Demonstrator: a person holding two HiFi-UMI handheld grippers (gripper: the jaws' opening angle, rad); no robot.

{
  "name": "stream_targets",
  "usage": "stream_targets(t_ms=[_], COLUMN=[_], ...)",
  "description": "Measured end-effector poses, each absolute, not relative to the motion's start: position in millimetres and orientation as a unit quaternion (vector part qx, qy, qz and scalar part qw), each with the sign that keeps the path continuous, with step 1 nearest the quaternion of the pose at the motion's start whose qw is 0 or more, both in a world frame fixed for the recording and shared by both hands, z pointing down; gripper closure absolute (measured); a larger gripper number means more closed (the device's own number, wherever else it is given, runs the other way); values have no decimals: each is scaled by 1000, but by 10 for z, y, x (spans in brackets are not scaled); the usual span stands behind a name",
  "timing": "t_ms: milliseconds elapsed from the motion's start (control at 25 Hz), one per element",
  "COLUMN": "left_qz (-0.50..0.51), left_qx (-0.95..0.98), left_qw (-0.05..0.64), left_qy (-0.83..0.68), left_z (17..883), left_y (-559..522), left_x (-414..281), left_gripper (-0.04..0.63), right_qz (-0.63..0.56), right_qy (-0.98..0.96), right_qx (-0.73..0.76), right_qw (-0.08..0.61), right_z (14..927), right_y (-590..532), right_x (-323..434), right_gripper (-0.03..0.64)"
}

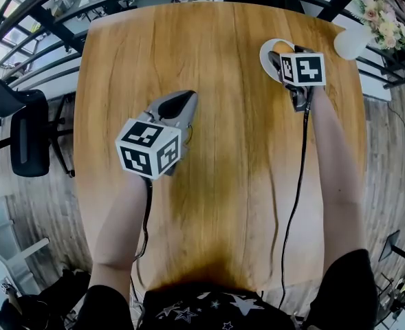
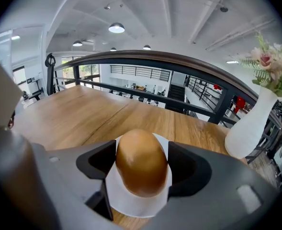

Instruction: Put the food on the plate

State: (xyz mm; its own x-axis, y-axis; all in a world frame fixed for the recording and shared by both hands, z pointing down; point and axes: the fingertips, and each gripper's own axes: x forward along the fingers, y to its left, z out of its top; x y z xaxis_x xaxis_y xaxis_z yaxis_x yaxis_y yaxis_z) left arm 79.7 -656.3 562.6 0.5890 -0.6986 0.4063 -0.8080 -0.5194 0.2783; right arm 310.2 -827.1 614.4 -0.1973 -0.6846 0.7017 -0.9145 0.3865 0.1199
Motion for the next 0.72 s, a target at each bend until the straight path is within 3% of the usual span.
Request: stream_targets(t_ms=[360,720], left_qz=[117,113], left_qx=[861,856], left_qw=[231,244], left_qy=[-437,-441], left_z=[5588,5543], left_y=[-6488,-6298], left_x=[745,715], left_gripper=[594,594], right_qz=[150,136], right_qy=[-758,-763], right_qx=[531,526], right_qw=[347,349], right_z=[6116,5928], right_y=[-8243,-8046], right_x=[3087,3039], right_gripper=[185,181])
